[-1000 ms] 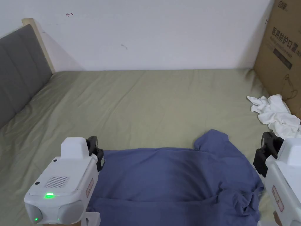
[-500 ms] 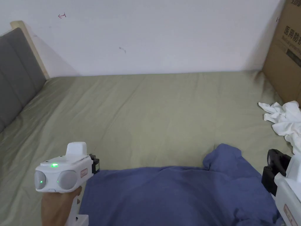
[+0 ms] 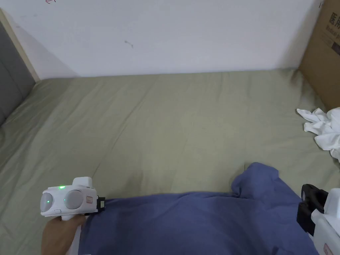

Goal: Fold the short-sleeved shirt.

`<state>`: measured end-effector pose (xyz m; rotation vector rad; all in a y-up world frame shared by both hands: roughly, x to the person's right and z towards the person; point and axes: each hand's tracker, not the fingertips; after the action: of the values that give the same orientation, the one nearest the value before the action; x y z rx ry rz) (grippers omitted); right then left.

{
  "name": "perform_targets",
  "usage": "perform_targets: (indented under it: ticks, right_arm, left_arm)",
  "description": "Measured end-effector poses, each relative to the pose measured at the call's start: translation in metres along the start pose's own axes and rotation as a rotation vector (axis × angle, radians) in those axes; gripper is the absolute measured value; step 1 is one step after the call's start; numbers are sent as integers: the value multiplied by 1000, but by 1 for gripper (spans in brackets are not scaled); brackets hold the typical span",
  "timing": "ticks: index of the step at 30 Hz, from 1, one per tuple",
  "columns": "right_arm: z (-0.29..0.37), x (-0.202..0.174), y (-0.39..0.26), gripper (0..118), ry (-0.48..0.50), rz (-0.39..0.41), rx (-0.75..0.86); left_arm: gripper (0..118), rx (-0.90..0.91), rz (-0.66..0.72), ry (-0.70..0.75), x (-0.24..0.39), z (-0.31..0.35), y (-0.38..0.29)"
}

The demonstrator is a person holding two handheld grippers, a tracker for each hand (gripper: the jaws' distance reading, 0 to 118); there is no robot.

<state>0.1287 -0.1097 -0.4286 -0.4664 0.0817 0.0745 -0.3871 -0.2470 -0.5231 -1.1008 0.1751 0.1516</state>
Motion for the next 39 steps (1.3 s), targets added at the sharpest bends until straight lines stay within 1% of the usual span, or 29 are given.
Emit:
perform_targets:
  ticks: [1,2,4,6,8,9,10,11,12,14,15,16,18,19,20,21,22,24,26,28,29,30,31,34,36,39]
  right_arm:
    - [-3,1,-2,0,0,-5,-10]
    - [-6,3,-3,0,1,-12,-22]
    - [-15,10,-5,0,10,-38,-52]
    - [-25,17,-9,0,16,-65,-79]
    - [-44,28,-9,1,36,-60,-122]
    - [-55,31,-9,2,30,-55,-151]
    - [-67,38,-8,6,34,-59,-163]
    - [-81,44,-7,16,33,-49,-185]
    - [-96,50,-6,35,38,-34,-221]
    - [-126,55,-5,52,34,-6,-288]
    - [-140,60,-5,69,34,-22,-282]
    - [-155,63,-6,89,26,-20,-314]
    - [-181,63,-10,90,47,15,-408]
    - [-197,63,-16,90,48,44,-474]
    - [-208,63,-22,90,29,63,-526]
    - [-212,59,-27,89,22,64,-553]
    - [-218,58,-31,86,20,62,-585]
    - [-224,58,-38,75,34,48,-603]
    - [-222,55,-42,61,42,42,-615]
    - [-211,51,-37,45,50,41,-587]
    - [-207,50,-35,30,48,63,-579]
    - [-202,49,-33,5,72,82,-572]
    - [-196,49,-31,2,85,84,-567]
    - [-159,52,-16,2,93,82,-456]
    - [-128,57,-5,2,143,44,-405]
    - [-71,65,8,2,191,18,-313]
  left_arm:
    - [9,7,-11,13,5,0,-2]
    - [7,34,-46,60,9,0,-3]
    - [1,33,-71,58,14,1,-4]
    - [0,78,-87,52,15,10,-7]
    - [0,144,-89,27,14,24,-10]
    - [0,181,-81,1,14,34,-12]
    - [0,210,-76,-22,14,45,-15]
    - [0,234,-74,-35,14,57,-17]
    - [0,259,-68,-49,14,66,-19]
    - [0,287,-61,-75,14,82,-23]
    - [0,295,-58,-76,12,86,-24]
    - [0,302,-57,-80,12,90,-26]
    - [0,314,-49,-91,11,98,-28]
    - [0,313,-49,-93,12,100,-29]
    - [0,316,-46,-94,12,102,-30]
    - [0,316,-46,-94,11,103,-30]
    - [0,315,-45,-91,11,103,-31]
    - [0,313,-41,-90,8,101,-32]
    - [0,308,-35,-85,6,101,-33]
    - [0,301,-28,-82,4,101,-36]
    - [0,299,-23,-82,3,101,-37]
    - [0,297,-16,-81,1,101,-39]
    - [0,295,-9,-79,2,102,-40]
    - [0,297,32,-81,-3,108,-48]
    - [0,294,51,-85,-7,112,-53]
    - [0,298,85,-87,-13,124,-64]
